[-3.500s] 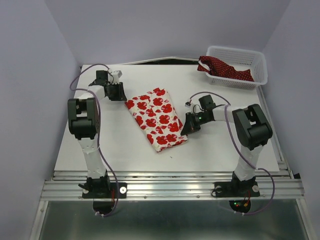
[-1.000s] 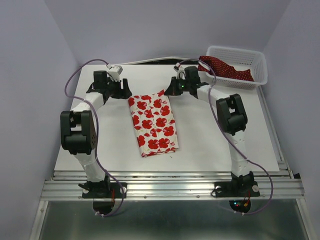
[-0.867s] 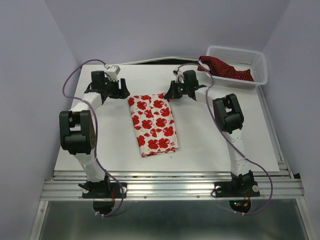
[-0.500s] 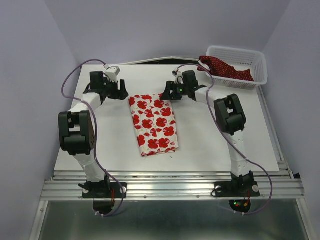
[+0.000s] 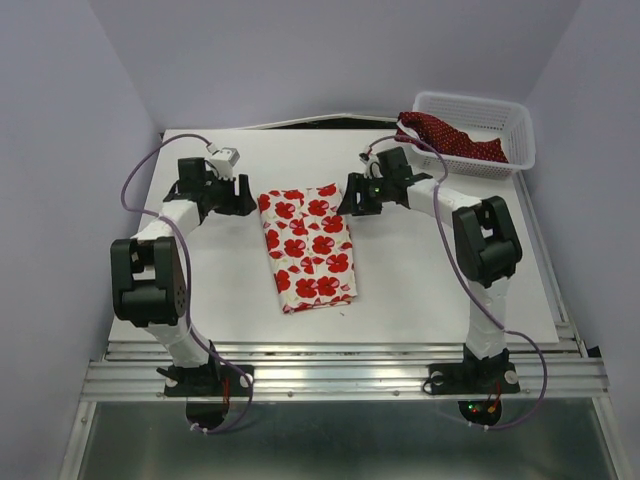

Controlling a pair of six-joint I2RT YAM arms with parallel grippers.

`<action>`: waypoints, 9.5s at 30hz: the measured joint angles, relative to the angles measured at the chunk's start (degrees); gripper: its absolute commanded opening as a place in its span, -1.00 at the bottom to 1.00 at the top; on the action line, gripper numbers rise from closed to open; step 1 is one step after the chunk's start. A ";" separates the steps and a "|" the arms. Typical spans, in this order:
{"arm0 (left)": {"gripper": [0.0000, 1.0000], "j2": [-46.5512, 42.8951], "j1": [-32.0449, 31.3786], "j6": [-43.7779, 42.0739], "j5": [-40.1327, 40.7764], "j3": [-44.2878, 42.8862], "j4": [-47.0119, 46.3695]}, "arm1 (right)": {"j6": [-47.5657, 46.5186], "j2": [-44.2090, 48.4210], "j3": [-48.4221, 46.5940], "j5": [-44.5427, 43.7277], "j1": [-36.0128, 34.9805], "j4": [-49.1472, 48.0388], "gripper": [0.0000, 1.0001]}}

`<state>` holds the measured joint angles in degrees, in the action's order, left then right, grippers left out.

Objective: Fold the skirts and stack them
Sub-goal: Fold the skirt

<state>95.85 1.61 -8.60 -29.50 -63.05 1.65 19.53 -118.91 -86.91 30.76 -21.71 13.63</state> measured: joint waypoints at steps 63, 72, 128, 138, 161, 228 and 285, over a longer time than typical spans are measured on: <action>0.40 4.37 1.70 8.90 -4.70 1.57 4.48 | 22.53 -4.46 14.86 18.75 0.33 -17.27 -0.99; 0.32 4.37 1.42 9.42 -6.60 3.82 4.50 | 22.40 -5.73 15.72 20.35 0.31 -18.16 -0.98; -0.98 6.45 -11.34 13.60 16.22 0.66 9.64 | 23.69 -7.61 12.37 24.81 -0.52 -17.55 0.32; -0.47 6.38 -2.73 10.99 3.61 1.53 10.08 | 21.99 -8.04 10.27 24.37 -0.85 -14.03 0.35; 0.63 -2.86 0.87 -10.03 -3.28 0.83 16.63 | 11.08 -3.23 12.59 18.84 -0.96 -8.55 0.11; -1.00 -22.49 -59.69 -29.33 17.46 17.20 30.32 | 4.39 -7.76 -8.31 17.31 -6.88 -3.91 0.13; -0.03 1.18 -35.26 -56.52 15.19 -11.15 29.18 | -4.76 -21.29 -16.44 24.59 -8.72 1.25 -0.35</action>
<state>97.03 -33.65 -65.12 -14.31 -74.19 30.83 14.76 -140.20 -103.35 55.35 -30.44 14.87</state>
